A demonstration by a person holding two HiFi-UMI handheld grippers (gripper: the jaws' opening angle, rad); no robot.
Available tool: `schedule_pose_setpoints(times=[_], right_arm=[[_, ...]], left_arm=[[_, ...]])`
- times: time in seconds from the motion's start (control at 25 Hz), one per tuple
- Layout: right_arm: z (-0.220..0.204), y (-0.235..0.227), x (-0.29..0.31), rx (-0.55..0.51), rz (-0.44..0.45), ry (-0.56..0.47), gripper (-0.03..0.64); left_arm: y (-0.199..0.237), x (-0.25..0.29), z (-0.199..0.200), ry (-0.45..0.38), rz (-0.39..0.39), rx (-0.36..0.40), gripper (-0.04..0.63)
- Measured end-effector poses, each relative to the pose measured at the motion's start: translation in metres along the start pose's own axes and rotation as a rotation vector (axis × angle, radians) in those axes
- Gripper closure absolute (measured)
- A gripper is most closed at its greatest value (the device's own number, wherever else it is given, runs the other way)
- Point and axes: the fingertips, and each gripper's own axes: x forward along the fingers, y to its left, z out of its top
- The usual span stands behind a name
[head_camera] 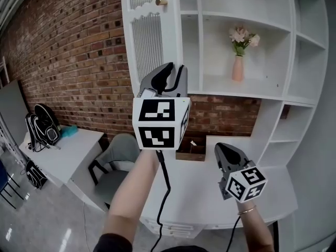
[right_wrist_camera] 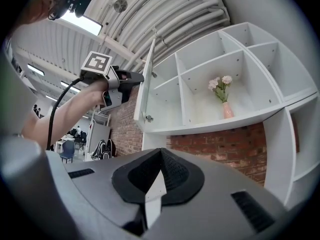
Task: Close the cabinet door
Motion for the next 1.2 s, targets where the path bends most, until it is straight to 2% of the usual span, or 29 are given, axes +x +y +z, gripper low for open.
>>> schedule_pose_setpoints(times=[0.48,0.88,1.2], right_arm=[[-0.009,-0.042,-0.003,0.012,-0.049,0.008,0.617],[-0.023,-0.073,0.004,0.024,-0.077,0.029,0.617],[-0.029,-0.088,0.015,0.021,-0.083,0.041,0.617]], left_arm=[[-0.025,0.075,-0.025,0.079,-0.039,-0.006,0.489],[-0.031,0.112,-0.041,0.094,-0.018,0.020,0.489],[-0.029,0.135,-0.052,0.093,-0.017,-0.002,0.496]])
